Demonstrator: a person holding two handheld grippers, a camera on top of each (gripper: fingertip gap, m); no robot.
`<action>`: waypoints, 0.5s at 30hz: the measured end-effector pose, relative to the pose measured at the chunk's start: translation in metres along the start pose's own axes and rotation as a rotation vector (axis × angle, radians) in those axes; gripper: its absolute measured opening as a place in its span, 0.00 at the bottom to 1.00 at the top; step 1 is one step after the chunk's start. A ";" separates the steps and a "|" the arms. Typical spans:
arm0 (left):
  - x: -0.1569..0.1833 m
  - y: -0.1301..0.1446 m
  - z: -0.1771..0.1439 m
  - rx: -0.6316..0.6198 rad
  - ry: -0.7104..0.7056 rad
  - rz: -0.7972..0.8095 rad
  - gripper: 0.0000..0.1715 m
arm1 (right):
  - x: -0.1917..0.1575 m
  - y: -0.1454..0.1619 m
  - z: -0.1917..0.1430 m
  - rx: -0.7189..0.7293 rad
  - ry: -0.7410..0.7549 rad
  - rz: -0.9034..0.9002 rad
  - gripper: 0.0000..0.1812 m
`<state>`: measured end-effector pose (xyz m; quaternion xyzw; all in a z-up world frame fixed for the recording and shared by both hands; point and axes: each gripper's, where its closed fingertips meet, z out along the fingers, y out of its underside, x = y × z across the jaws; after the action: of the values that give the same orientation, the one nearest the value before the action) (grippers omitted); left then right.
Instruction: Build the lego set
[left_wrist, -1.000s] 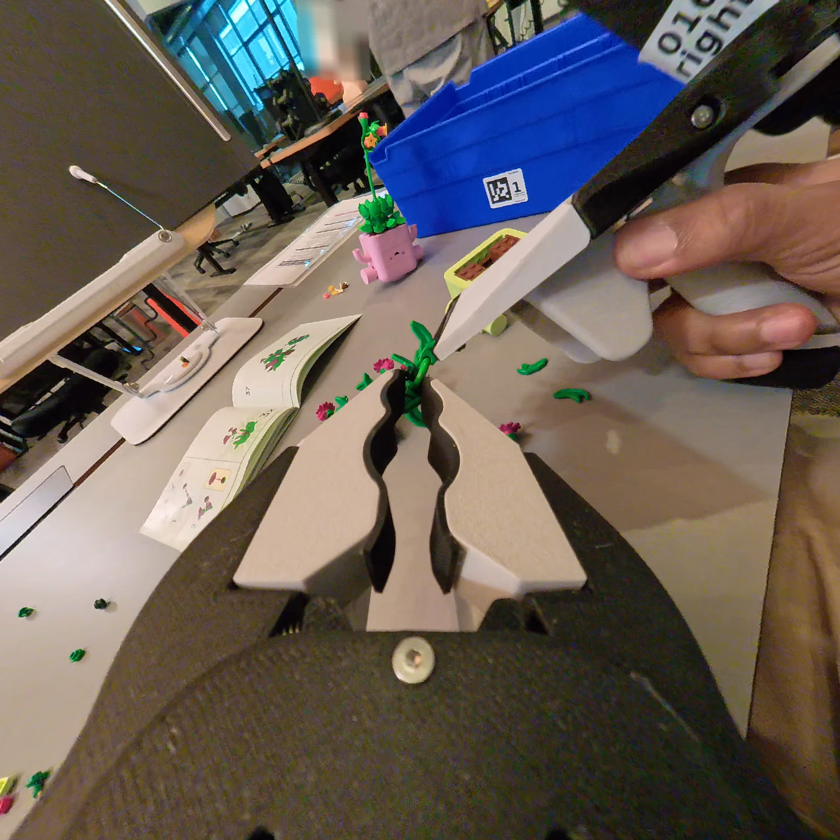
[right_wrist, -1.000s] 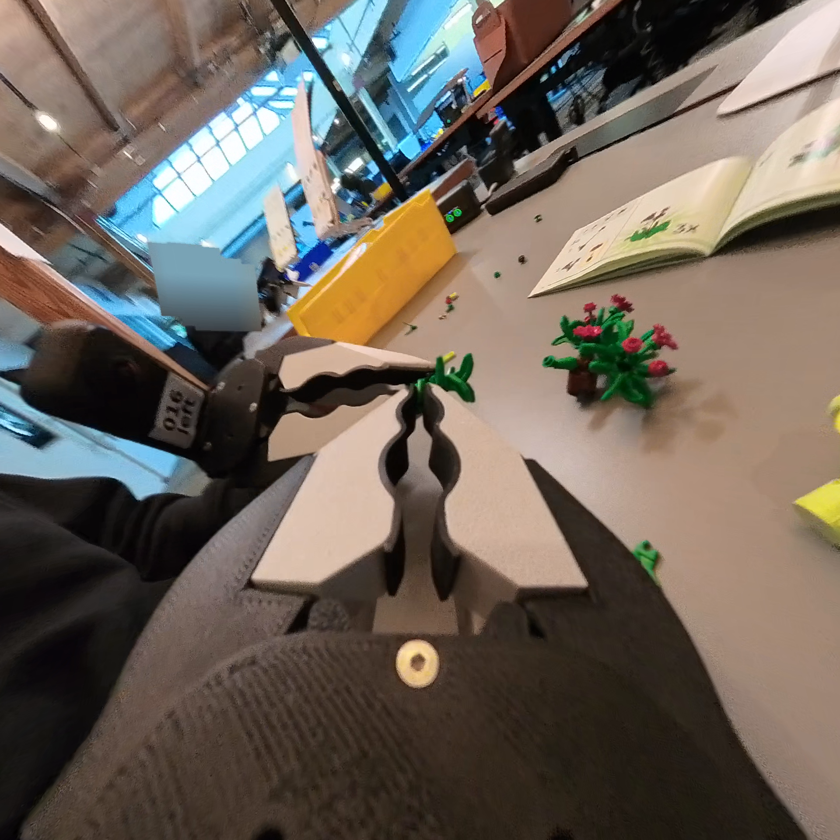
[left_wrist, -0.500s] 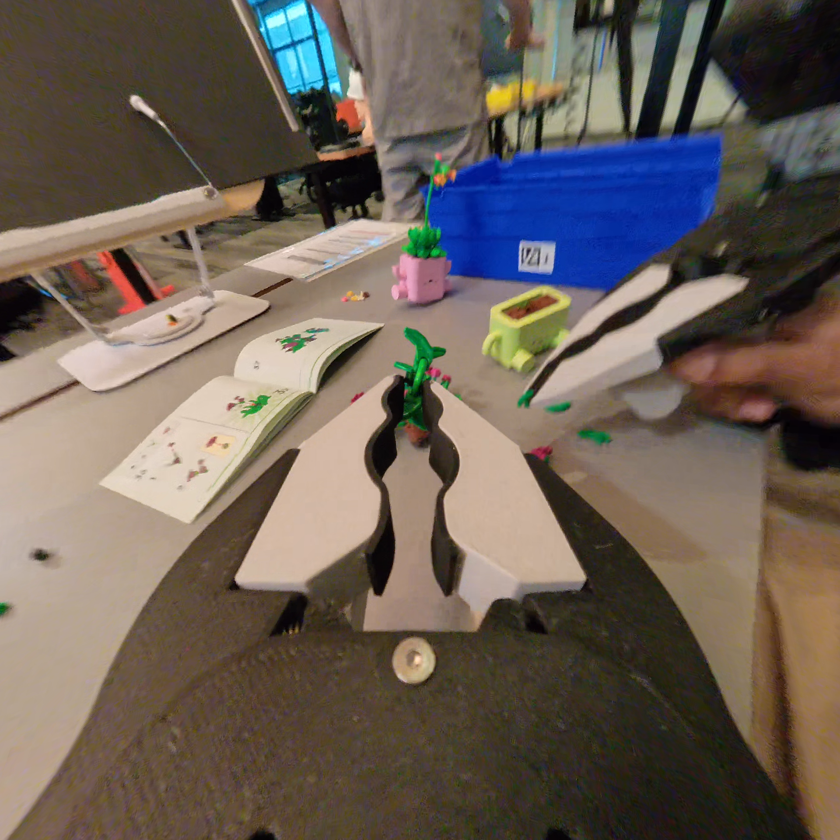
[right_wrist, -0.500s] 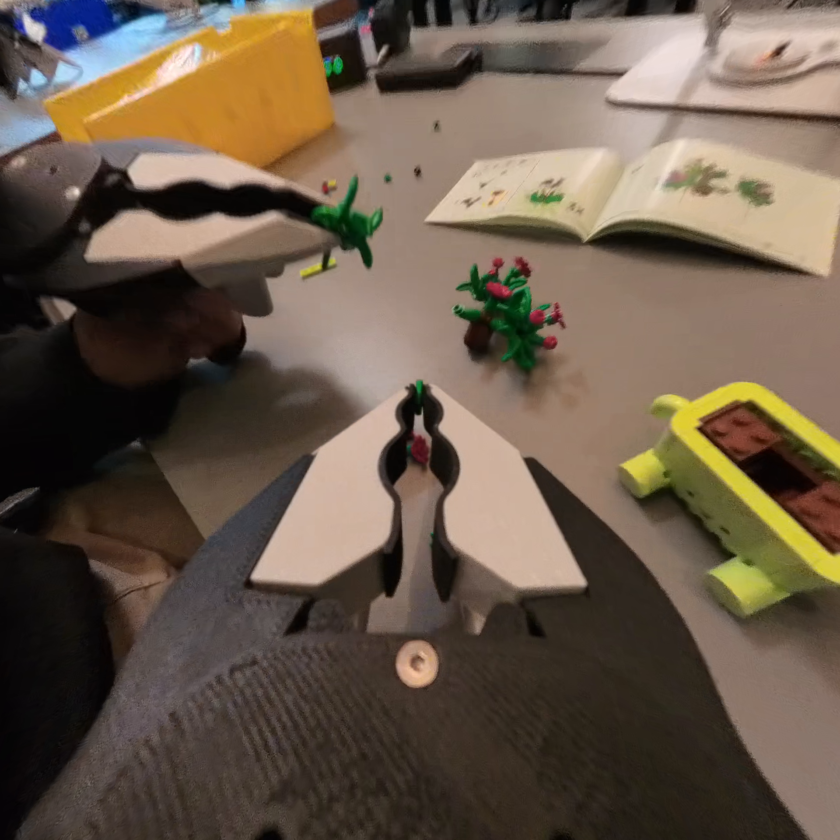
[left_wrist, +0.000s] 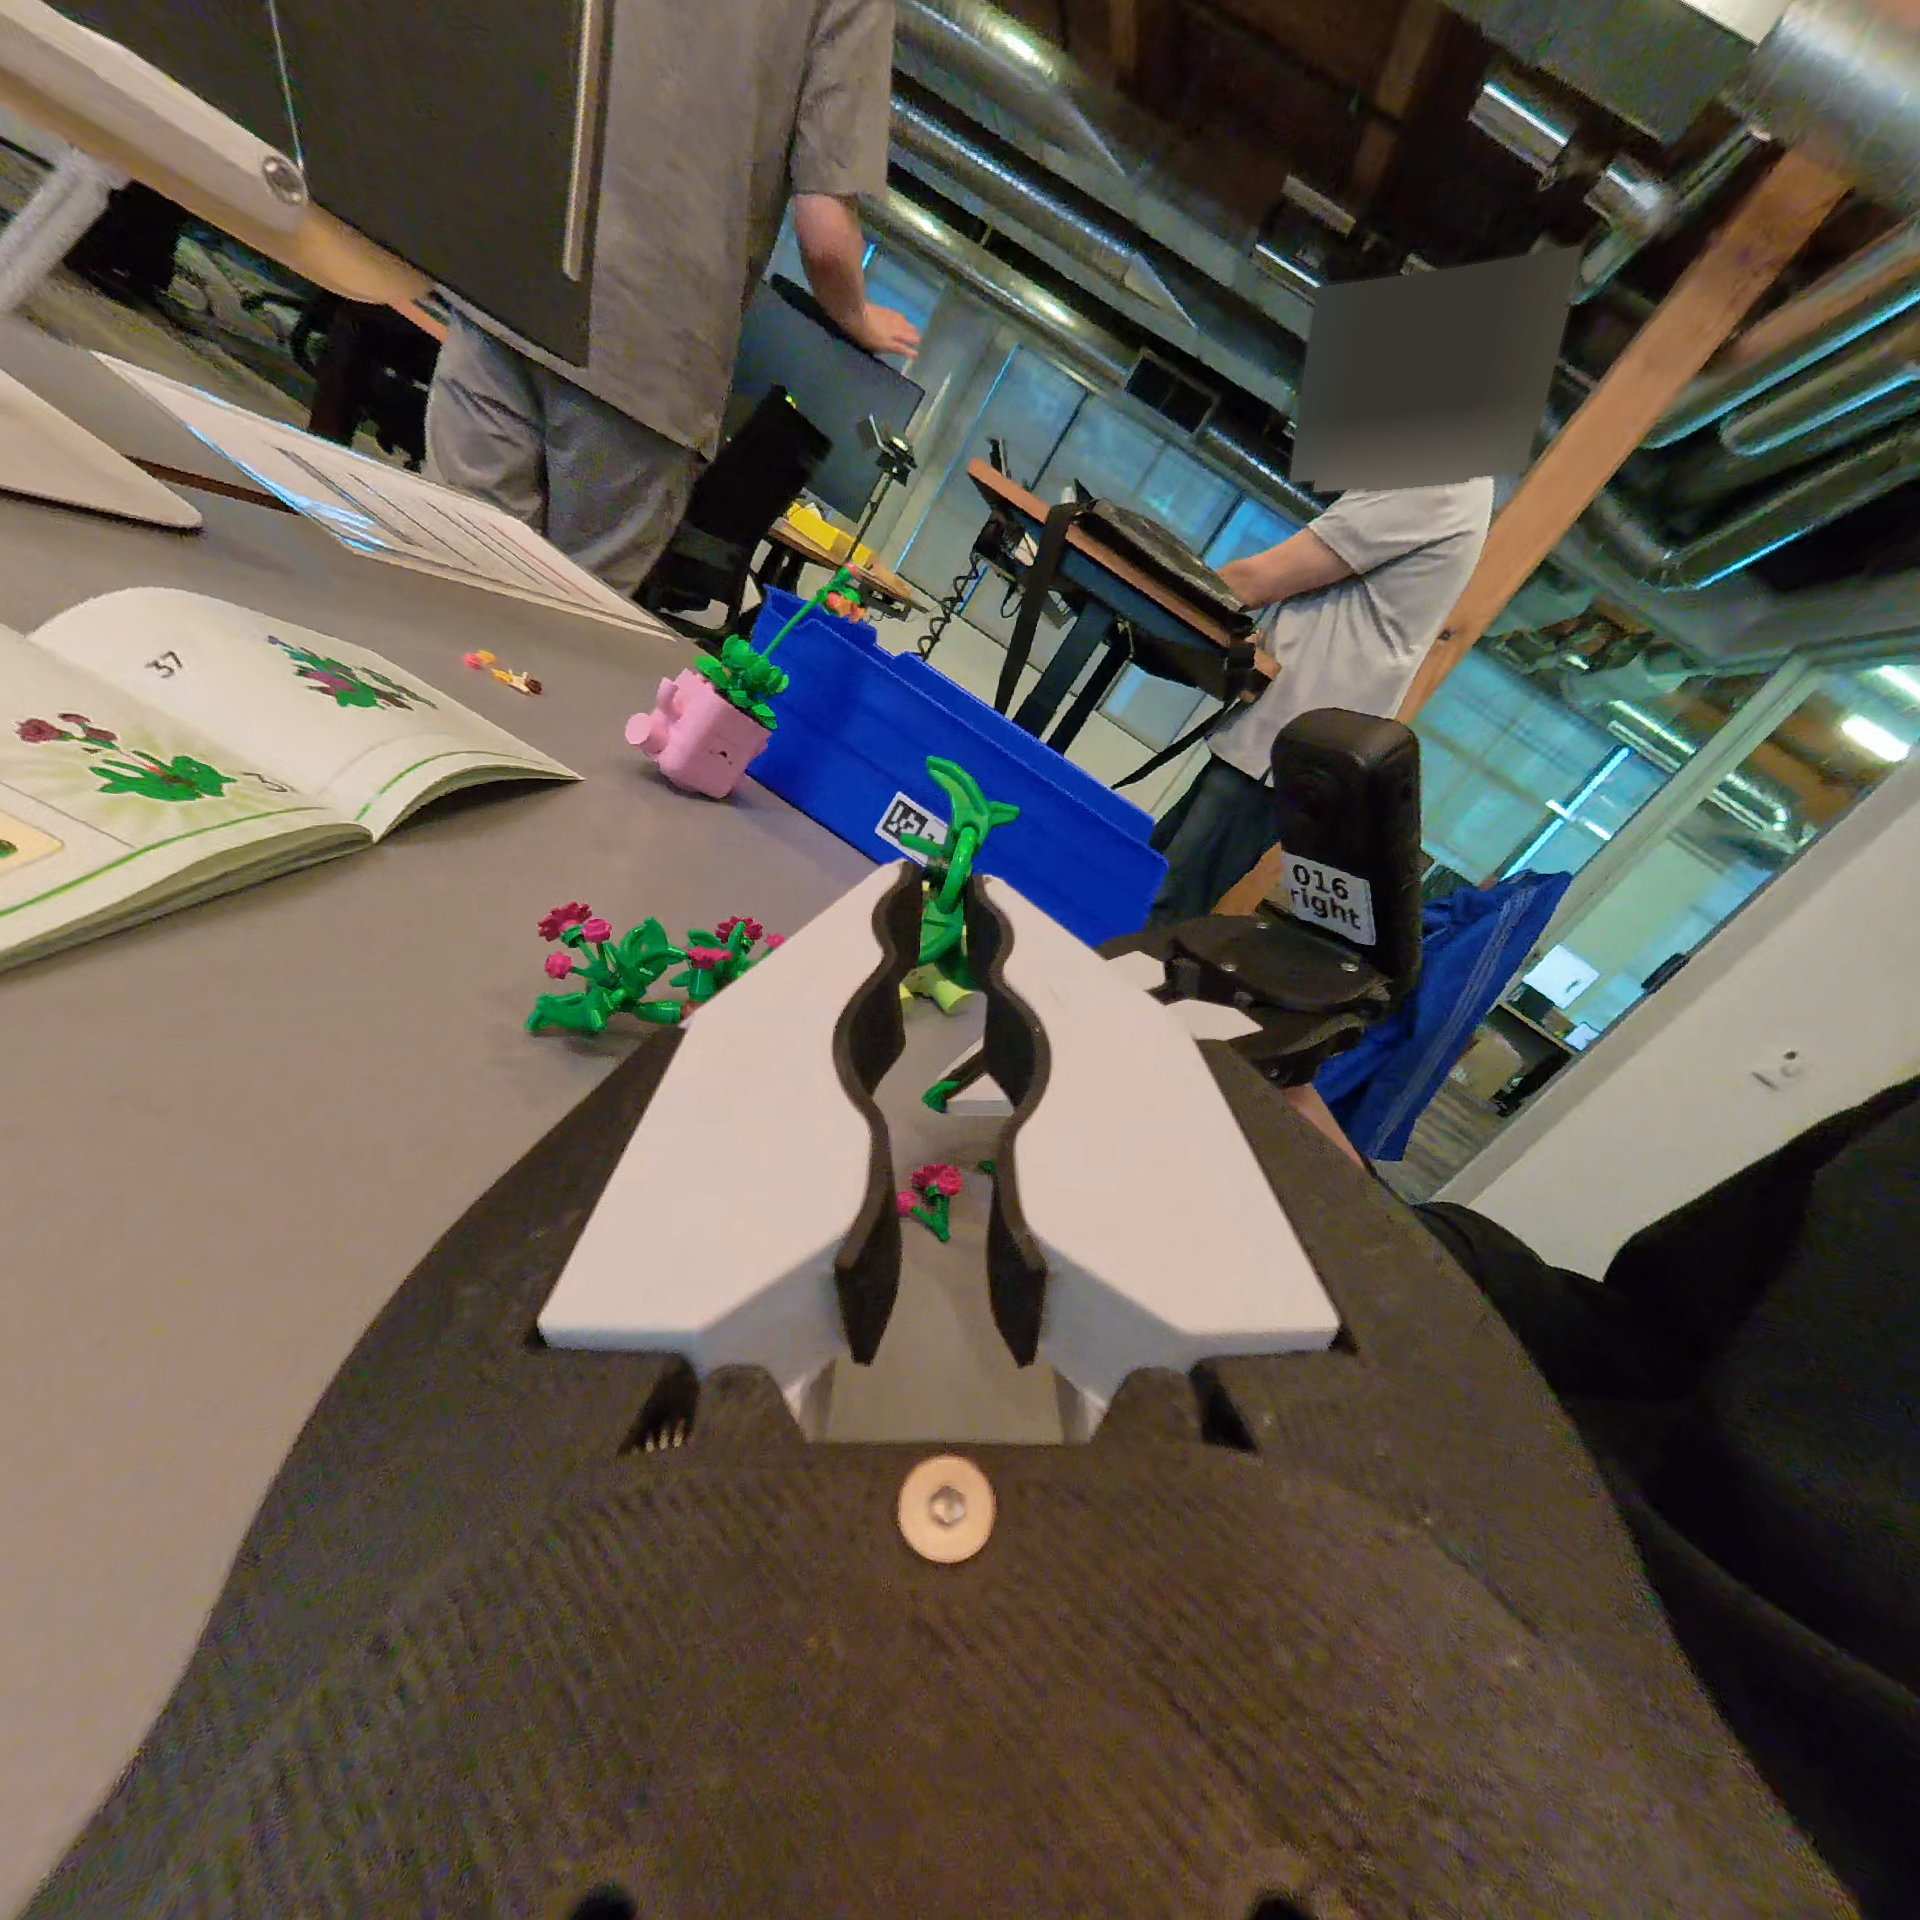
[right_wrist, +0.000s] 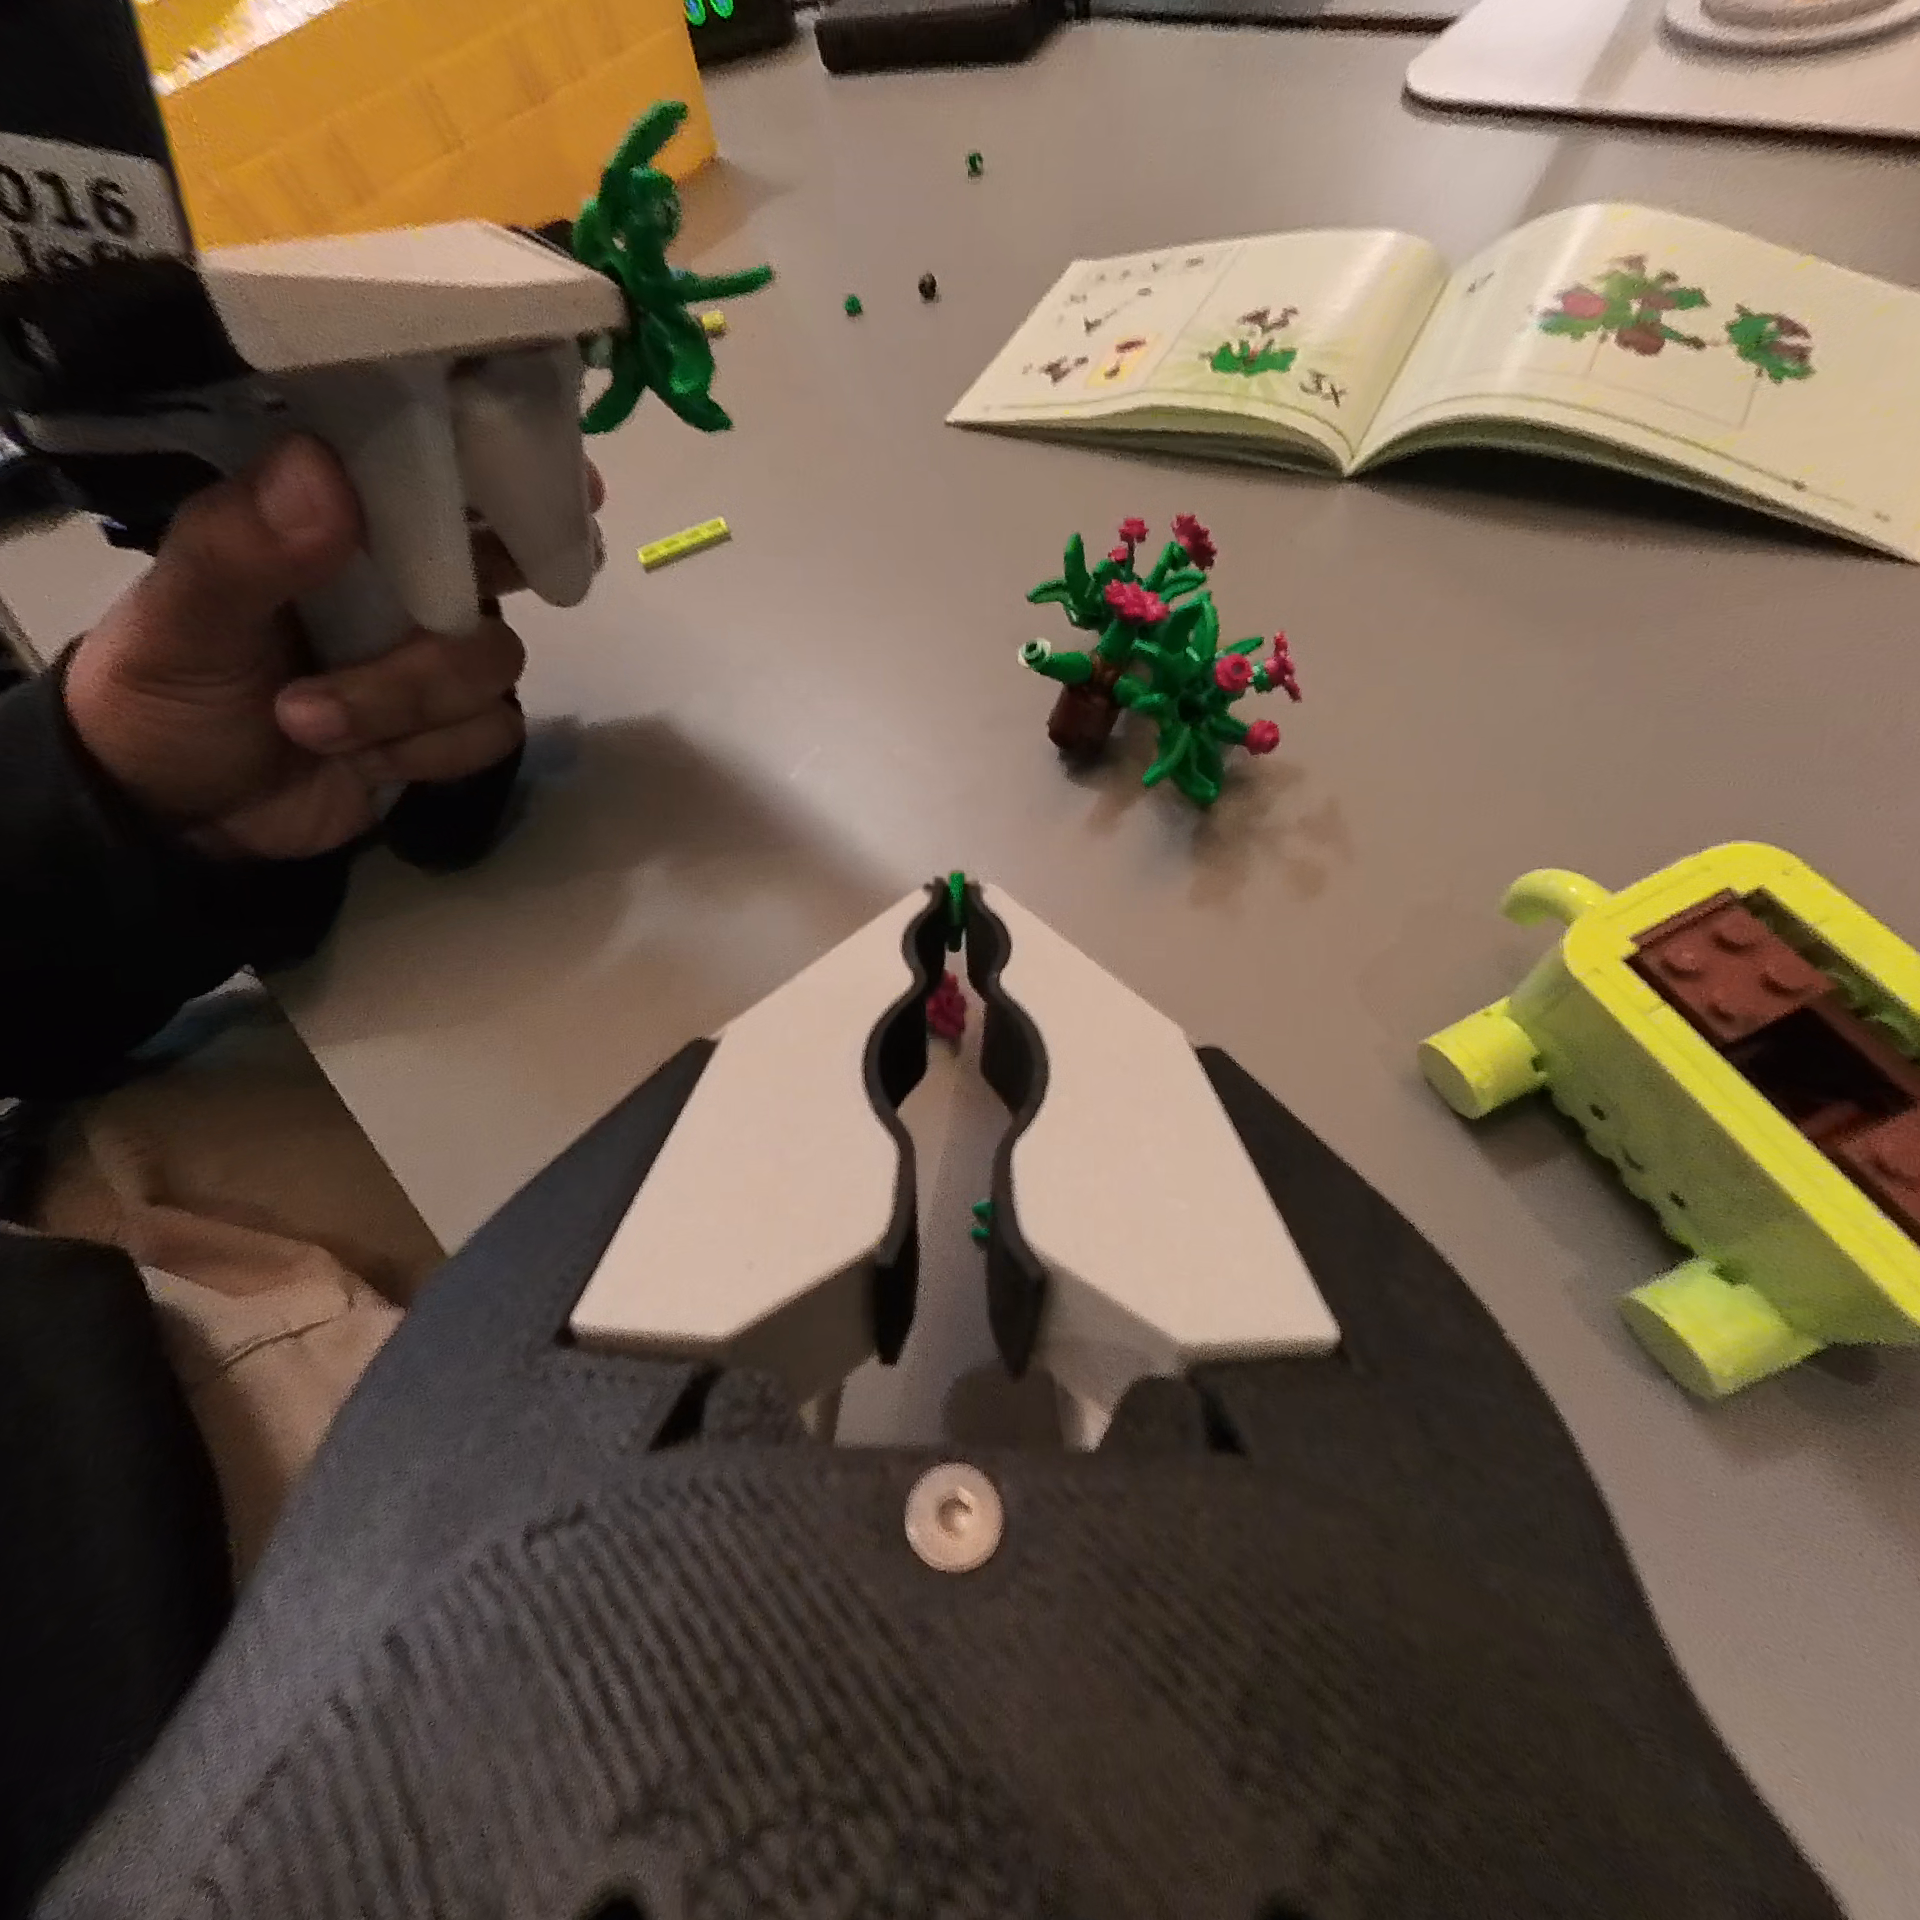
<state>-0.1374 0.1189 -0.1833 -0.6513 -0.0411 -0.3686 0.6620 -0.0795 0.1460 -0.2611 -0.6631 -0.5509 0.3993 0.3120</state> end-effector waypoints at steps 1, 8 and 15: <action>0.000 0.000 0.000 -0.002 0.005 -0.004 0.04 | 0.002 0.003 0.001 -0.021 0.007 0.006 0.00; 0.000 0.001 0.000 -0.004 0.018 -0.020 0.04 | 0.006 0.006 0.002 -0.039 0.002 0.049 0.00; -0.001 0.001 0.000 -0.004 0.024 -0.042 0.04 | 0.007 0.014 0.006 -0.094 0.015 0.040 0.00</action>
<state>-0.1378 0.1191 -0.1843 -0.6471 -0.0462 -0.3901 0.6534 -0.0776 0.1498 -0.2770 -0.6908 -0.5535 0.3741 0.2765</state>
